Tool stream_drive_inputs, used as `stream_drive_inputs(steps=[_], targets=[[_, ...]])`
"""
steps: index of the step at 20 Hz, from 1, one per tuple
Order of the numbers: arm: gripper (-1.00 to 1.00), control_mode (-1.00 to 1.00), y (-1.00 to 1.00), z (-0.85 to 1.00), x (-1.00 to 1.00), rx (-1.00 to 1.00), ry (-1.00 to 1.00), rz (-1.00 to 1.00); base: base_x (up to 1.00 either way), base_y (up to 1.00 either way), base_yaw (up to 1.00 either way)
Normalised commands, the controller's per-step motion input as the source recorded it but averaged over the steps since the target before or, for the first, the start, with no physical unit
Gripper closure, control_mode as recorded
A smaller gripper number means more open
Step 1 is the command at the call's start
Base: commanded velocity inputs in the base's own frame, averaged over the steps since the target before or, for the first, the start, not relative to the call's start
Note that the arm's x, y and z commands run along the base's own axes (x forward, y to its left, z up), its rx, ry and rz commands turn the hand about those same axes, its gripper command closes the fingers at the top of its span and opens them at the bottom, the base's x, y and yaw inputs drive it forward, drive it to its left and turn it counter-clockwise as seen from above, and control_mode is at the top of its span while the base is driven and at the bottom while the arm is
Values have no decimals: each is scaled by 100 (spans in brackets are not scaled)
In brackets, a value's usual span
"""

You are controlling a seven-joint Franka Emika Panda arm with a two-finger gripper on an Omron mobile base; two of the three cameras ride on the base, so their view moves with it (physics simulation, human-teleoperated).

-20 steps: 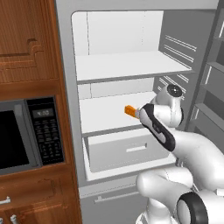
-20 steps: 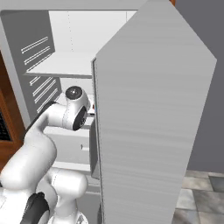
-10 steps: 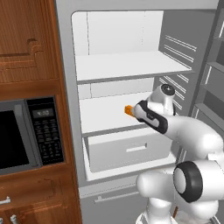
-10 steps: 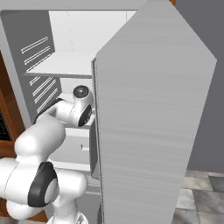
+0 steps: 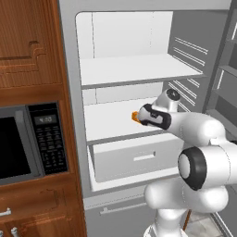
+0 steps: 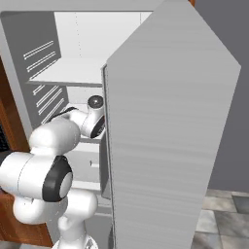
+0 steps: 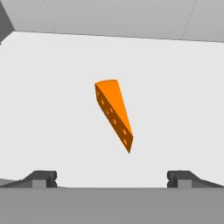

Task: Take the cheese, fish, and garlic from the fridge and place them on the plate on the dining counter to create an appetizer plate.

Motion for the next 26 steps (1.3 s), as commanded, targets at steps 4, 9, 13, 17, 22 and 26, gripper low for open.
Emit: stream_drive_inputs(steps=[4, 9, 13, 17, 22, 26], targets=[[-100, -100, 0, -17, 31, 0, 0, 2, 0, 0, 0], [-100, -100, 0, -19, 29, 0, 0, 1, 0, 0, 0], [-100, -100, 0, -16, 33, 0, 0, 0, 0, 0, 0], [-100, -100, 0, -14, 35, 0, 0, 0, 0, 0, 0], [-100, -100, 0, -15, 32, 0, 0, 1, 0, 0, 0], [-100, -100, 0, -17, 33, 0, 0, 1, 0, 0, 0]])
